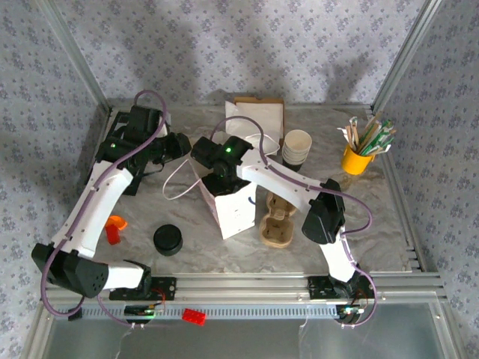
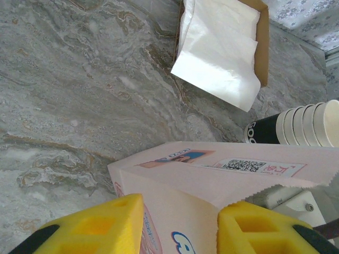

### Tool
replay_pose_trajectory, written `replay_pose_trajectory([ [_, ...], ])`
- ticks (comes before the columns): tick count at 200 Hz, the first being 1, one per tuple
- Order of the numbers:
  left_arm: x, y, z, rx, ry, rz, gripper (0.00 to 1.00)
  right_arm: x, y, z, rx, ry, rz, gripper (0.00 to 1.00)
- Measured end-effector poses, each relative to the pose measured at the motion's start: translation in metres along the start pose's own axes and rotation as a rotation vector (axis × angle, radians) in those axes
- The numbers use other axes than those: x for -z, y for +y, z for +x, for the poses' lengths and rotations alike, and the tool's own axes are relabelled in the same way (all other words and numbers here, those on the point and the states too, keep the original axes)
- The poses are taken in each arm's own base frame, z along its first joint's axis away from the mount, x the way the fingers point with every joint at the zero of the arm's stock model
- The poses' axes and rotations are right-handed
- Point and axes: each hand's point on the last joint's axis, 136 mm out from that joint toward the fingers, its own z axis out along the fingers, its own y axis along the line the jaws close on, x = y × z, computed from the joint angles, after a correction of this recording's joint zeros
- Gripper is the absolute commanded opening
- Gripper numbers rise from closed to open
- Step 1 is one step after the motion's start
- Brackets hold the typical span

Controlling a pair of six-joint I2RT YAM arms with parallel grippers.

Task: Pack the takeout coffee

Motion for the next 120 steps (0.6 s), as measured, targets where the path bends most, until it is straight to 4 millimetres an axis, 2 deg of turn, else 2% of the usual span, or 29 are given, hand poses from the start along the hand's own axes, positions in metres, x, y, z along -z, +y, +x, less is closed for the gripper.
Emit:
replay_pose_trajectory([
  [45,0.000,-0.001,-0.001,0.000,-0.001,0.001,0.36,0.007,-0.001,-0.003,-0.002,-0.012,-0.002,1.00],
  [120,0.000,-0.002,-0.001,-0.002,-0.002,0.003,0.36,0.035,-0.002,-0.010,-0.009,-0.072,-0.027,1.00],
])
